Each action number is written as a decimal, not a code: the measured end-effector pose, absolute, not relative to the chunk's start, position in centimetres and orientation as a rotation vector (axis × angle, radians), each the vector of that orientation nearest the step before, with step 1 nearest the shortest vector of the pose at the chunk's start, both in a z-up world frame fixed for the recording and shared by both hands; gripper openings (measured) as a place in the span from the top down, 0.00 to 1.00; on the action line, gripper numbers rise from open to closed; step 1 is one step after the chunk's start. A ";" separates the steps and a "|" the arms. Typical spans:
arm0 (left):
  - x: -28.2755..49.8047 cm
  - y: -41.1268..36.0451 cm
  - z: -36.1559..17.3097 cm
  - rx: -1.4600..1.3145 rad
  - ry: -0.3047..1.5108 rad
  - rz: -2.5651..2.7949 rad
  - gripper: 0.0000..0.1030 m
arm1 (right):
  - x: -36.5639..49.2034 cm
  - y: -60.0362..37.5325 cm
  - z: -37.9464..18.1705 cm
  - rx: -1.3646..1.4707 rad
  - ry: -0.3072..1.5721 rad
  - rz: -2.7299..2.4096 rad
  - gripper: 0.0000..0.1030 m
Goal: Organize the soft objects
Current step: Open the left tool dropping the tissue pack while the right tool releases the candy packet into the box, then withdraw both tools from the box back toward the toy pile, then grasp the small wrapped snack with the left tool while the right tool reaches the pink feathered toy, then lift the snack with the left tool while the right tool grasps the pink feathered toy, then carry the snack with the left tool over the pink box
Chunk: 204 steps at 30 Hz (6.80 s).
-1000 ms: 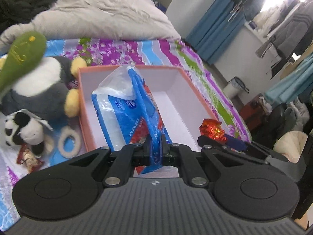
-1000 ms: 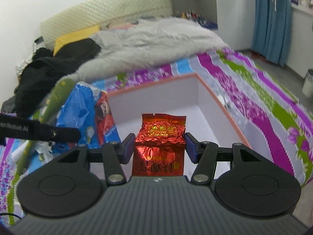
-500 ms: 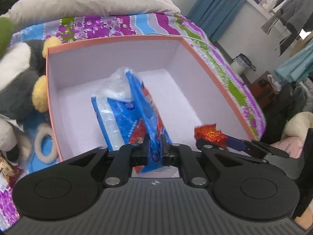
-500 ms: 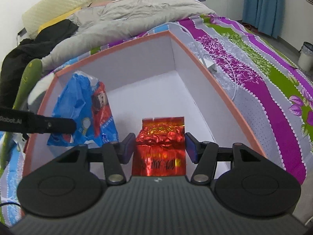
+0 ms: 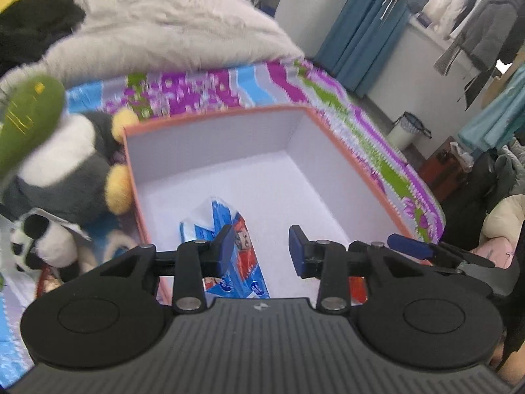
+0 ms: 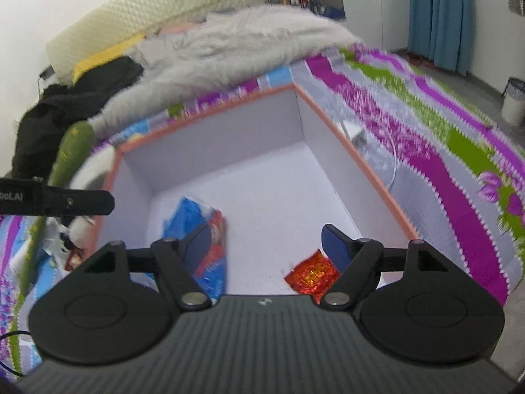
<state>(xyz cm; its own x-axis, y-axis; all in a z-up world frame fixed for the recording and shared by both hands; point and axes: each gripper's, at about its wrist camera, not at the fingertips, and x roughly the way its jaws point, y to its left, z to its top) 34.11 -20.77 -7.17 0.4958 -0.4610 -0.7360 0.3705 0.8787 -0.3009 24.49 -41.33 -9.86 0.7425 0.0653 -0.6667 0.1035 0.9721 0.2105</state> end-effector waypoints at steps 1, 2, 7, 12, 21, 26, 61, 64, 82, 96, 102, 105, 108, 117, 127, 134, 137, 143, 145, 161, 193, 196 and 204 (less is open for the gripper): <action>33.4 -20.4 -6.4 -0.102 0.906 -0.512 0.59 | 23.9 -41.0 -9.1 0.239 0.714 -0.020 0.26; 32.5 -20.1 -5.7 -0.092 0.885 -0.518 0.59 | 23.2 -40.7 -8.3 0.235 0.692 -0.021 0.26; 28.1 -17.8 -1.8 -0.069 0.773 -0.526 0.59 | 19.8 -38.8 -4.5 0.218 0.589 -0.008 0.26; 23.8 -14.6 1.0 -0.082 0.702 -0.509 0.59 | 16.9 -36.8 -2.3 0.234 0.528 0.030 0.26; 15.6 -7.0 2.9 -0.148 0.607 -0.420 0.59 | 11.8 -31.1 -0.5 0.189 0.467 0.111 0.26; 10.9 -3.1 2.6 -0.196 0.584 -0.352 0.59 | 9.6 -28.4 -0.4 0.185 0.466 0.159 0.26; 1.9 5.7 -5.0 -0.323 0.666 -0.186 0.46 | 4.3 -17.9 -6.4 0.097 0.686 0.306 0.26; 2.7 5.7 -5.4 -0.332 0.679 -0.177 0.43 | 5.0 -17.9 -7.0 0.097 0.700 0.303 0.26; 16.0 7.1 -12.6 -0.373 0.830 -0.181 0.43 | 15.4 -15.6 -13.3 0.066 0.819 0.294 0.26; 32.2 6.4 -17.4 -0.350 0.989 -0.258 0.43 | 26.3 -14.6 -16.5 0.031 0.975 0.302 0.27; 34.0 5.2 -20.3 -0.326 0.983 -0.317 0.43 | 26.6 -13.7 -19.1 -0.019 0.928 0.405 0.35; 34.3 5.1 -21.8 -0.363 0.987 -0.345 0.43 | 26.4 -13.2 -20.0 -0.043 0.909 0.428 0.35; 34.6 4.8 -22.5 -0.373 1.003 -0.355 0.44 | 26.2 -13.0 -20.5 -0.041 0.929 0.435 0.38; 35.4 2.7 -23.2 -0.347 1.022 -0.357 0.63 | 25.4 -12.4 -21.6 -0.106 0.965 0.524 0.50; 32.5 2.8 -20.9 -0.369 0.997 -0.298 0.67 | 23.7 -13.2 -19.1 -0.089 0.922 0.483 0.50; 27.8 4.2 -16.8 -0.393 0.933 -0.283 0.67 | 21.4 -13.8 -16.0 -0.027 0.888 0.432 0.50; 25.7 4.8 -14.8 -0.392 0.905 -0.275 0.67 | 20.1 -14.1 -14.6 0.001 0.869 0.414 0.50; 21.3 5.6 -11.7 -0.382 0.854 -0.271 0.67 | 17.4 -14.1 -12.0 0.039 0.820 0.376 0.50; 19.7 6.0 -10.8 -0.384 0.841 -0.264 0.67 | 16.3 -14.0 -11.1 0.047 0.804 0.374 0.50; 11.9 7.1 -4.8 -0.356 0.707 -0.267 0.67 | 10.2 -14.6 -4.7 0.069 0.674 0.346 0.50; 22.4 -9.1 -2.7 -0.266 0.761 -0.498 0.67 | 16.4 -28.7 -2.8 0.178 0.617 0.069 0.50; 24.5 -11.3 -4.6 -0.258 0.815 -0.516 0.67 | 17.7 -30.3 -4.4 0.203 0.658 0.042 0.50; 29.9 -16.1 -9.8 -0.216 0.925 -0.530 0.67 | 21.8 -33.3 -8.9 0.242 0.779 0.031 0.50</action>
<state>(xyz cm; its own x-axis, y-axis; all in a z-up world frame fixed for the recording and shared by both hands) 29.86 -16.05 -9.79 0.4855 -0.5218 -0.7015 0.3409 0.8518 -0.3977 21.80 -33.30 -8.87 0.7126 0.1165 -0.6918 0.0616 0.9719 0.2271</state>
